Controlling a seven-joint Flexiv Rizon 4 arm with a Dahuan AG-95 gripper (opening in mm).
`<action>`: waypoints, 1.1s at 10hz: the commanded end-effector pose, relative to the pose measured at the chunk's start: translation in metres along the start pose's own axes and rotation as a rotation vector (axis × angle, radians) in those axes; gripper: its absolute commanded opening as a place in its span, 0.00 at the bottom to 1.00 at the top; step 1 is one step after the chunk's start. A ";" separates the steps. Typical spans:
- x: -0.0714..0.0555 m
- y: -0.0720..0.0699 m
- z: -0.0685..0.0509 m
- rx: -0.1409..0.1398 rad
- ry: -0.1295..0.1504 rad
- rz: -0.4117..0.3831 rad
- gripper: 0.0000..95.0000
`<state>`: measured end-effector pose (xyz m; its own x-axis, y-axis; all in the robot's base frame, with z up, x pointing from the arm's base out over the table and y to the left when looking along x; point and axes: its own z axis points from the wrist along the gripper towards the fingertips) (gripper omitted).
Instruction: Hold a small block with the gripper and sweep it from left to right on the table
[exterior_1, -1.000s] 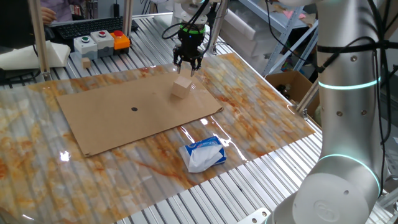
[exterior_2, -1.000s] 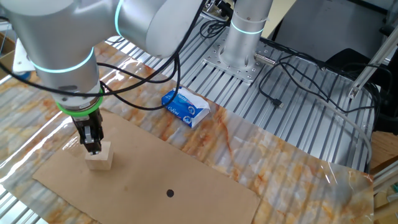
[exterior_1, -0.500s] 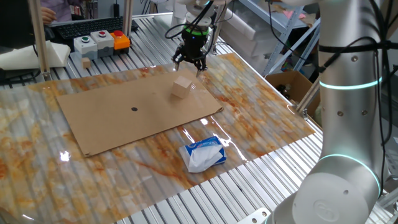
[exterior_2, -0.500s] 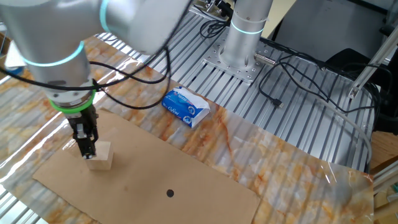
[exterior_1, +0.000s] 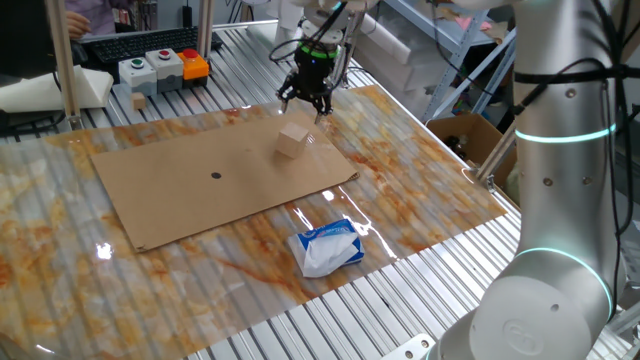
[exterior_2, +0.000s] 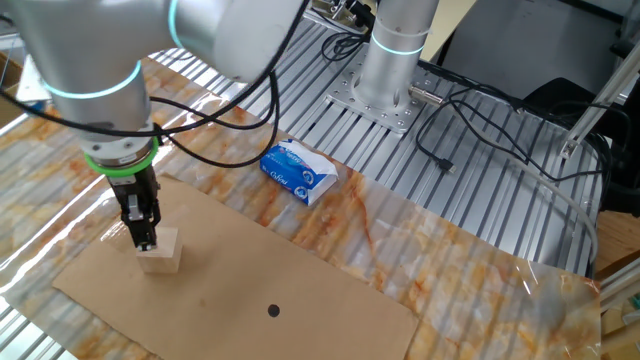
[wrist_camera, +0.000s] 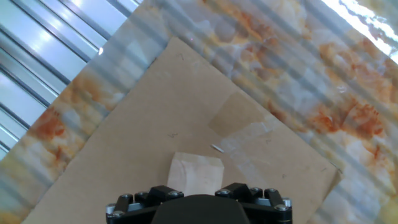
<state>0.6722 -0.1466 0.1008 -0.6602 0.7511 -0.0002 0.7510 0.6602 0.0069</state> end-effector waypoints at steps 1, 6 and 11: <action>-0.005 0.002 0.003 0.000 0.009 -0.004 0.80; -0.007 -0.002 0.009 -0.010 0.001 -0.015 0.80; -0.002 -0.009 0.019 -0.027 -0.013 -0.032 0.80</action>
<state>0.6671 -0.1551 0.0805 -0.6847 0.7287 -0.0131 0.7279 0.6847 0.0358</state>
